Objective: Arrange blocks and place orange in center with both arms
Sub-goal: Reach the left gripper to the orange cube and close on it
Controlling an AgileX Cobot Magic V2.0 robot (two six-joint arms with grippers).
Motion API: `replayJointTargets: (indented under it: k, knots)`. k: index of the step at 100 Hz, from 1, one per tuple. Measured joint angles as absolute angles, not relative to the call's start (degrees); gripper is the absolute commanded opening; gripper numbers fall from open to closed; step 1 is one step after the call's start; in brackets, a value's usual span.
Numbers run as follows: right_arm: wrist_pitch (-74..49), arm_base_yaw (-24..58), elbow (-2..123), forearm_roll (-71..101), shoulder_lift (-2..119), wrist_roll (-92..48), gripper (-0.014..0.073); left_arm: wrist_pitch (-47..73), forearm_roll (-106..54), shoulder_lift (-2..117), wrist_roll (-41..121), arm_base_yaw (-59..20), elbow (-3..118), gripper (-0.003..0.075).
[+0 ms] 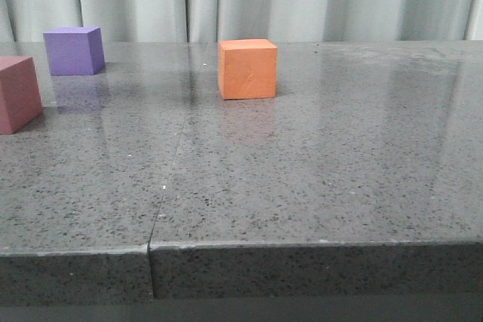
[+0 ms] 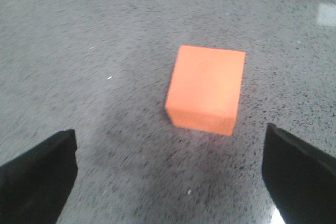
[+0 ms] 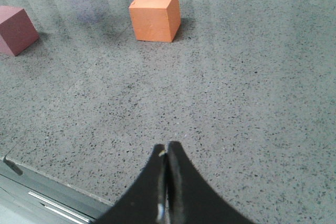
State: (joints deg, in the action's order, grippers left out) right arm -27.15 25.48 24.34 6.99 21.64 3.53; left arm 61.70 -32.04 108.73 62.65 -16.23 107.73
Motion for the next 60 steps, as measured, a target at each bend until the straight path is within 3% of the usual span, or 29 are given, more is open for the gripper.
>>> replayJointTargets:
  k: [60]
  knots:
    - [-27.3, 25.5, 24.3, 7.0, 21.6, 3.5, -0.0069, 59.4, -31.3, 120.5, 62.9, -22.0, 113.0, 0.0671]
